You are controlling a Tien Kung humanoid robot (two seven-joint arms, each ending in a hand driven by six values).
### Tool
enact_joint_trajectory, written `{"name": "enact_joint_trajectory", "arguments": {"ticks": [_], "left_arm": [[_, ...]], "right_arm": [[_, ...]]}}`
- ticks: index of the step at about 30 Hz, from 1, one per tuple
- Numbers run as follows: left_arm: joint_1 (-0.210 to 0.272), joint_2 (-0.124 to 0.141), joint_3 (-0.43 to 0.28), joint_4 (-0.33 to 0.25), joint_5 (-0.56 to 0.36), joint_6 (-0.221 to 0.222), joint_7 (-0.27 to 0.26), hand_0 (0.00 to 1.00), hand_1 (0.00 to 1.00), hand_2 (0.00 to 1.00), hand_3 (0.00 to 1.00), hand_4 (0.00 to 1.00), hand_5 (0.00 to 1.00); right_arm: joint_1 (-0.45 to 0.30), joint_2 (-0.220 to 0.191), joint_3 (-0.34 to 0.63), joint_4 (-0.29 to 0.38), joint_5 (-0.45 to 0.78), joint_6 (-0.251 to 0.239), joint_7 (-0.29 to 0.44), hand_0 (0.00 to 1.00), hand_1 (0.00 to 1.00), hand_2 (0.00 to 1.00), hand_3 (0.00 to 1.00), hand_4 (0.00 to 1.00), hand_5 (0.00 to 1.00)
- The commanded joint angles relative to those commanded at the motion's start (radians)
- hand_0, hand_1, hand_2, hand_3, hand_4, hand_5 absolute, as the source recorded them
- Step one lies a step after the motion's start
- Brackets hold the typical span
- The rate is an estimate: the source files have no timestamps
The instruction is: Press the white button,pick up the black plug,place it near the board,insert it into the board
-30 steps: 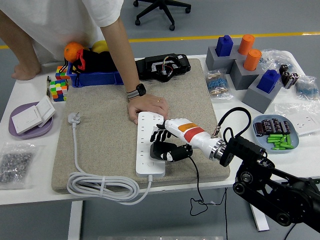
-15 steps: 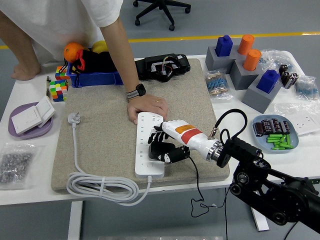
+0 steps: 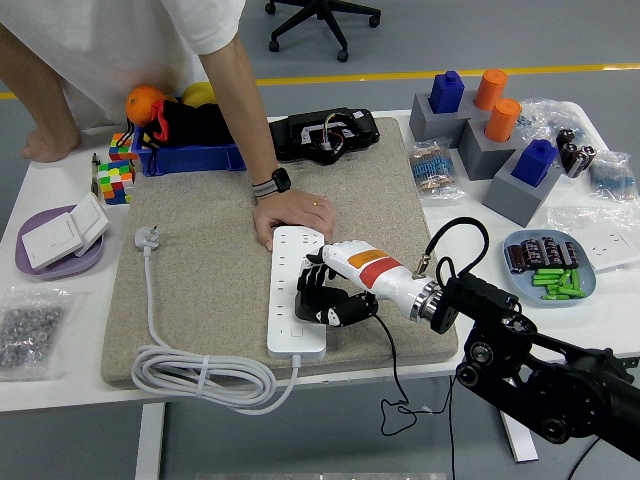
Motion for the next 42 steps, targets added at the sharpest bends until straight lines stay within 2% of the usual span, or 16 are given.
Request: {"name": "enact_joint_trajectory", "arguments": {"ticks": [14, 22, 28, 34, 42], "left_arm": [[0.0, 0.0, -0.004, 0.0, 0.001, 0.001, 0.001, 0.833, 0.799, 0.778, 0.803, 0.6, 0.499], [0.002, -0.001, -0.002, 0.0, -0.001, 0.001, 0.0, 0.833, 0.799, 0.779, 0.804, 0.601, 0.499], [0.002, 0.0, -0.003, 0.0, 0.0, 0.001, 0.001, 0.833, 0.799, 0.777, 0.804, 0.601, 0.499], [-0.001, 0.0, 0.004, 0.0, -0.006, 0.001, -0.001, 0.833, 0.799, 0.777, 0.804, 0.601, 0.497], [0.003, 0.0, 0.0, 0.0, -0.002, 0.001, 0.002, 0.833, 0.799, 0.779, 0.804, 0.6, 0.495]], "right_arm": [[0.042, 0.017, -0.048, 0.004, 0.005, -0.003, 0.012, 0.451, 0.474, 0.477, 0.503, 0.851, 0.061], [0.039, 0.01, -0.022, 0.03, -0.006, -0.003, 0.009, 0.454, 0.474, 0.477, 0.5, 0.849, 0.05], [0.042, 0.0, 0.028, 0.093, -0.027, 0.0, -0.001, 0.454, 0.475, 0.476, 0.504, 0.849, 0.046], [0.033, -0.008, 0.095, 0.196, -0.041, 0.006, -0.01, 0.455, 0.478, 0.477, 0.505, 0.85, 0.045], [-0.018, -0.025, 0.222, 0.314, -0.046, 0.019, -0.04, 0.465, 0.482, 0.481, 0.512, 0.849, 0.057]]}}
